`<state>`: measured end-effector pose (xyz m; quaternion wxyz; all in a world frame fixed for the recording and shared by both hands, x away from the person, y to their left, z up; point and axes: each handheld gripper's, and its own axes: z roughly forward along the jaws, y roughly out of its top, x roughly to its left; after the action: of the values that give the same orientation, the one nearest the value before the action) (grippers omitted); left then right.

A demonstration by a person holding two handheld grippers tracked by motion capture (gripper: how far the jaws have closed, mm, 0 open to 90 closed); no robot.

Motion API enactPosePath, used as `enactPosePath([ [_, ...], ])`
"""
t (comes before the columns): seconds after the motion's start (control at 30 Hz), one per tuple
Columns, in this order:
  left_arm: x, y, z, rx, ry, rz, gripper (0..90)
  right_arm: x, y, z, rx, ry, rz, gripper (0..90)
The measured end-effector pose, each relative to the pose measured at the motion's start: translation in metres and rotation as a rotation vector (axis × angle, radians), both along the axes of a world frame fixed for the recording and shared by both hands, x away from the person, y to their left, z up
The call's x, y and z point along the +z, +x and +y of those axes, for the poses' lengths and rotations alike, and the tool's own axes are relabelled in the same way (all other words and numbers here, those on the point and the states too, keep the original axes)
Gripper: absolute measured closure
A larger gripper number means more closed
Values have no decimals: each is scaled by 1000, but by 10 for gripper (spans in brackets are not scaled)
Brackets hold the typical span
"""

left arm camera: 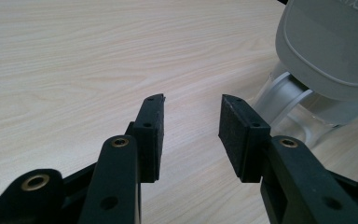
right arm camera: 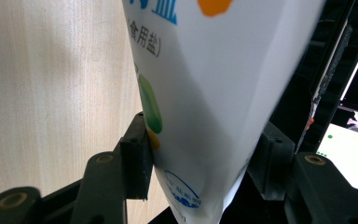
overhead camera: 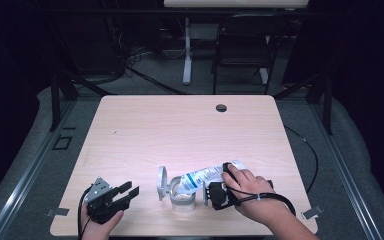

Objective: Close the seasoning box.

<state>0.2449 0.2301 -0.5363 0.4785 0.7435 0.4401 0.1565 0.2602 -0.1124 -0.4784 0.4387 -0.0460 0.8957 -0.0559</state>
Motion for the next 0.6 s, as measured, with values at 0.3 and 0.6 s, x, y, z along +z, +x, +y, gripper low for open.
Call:
enactPosePath([
  [0.3, 0, 0, 1, -1, -1, 2, 607, 1, 0, 1, 8, 1, -3, 485],
  [0.6, 0, 0, 1, -1, -5, -4, 606, 3, -1, 3, 12, -28, -17, 486],
])
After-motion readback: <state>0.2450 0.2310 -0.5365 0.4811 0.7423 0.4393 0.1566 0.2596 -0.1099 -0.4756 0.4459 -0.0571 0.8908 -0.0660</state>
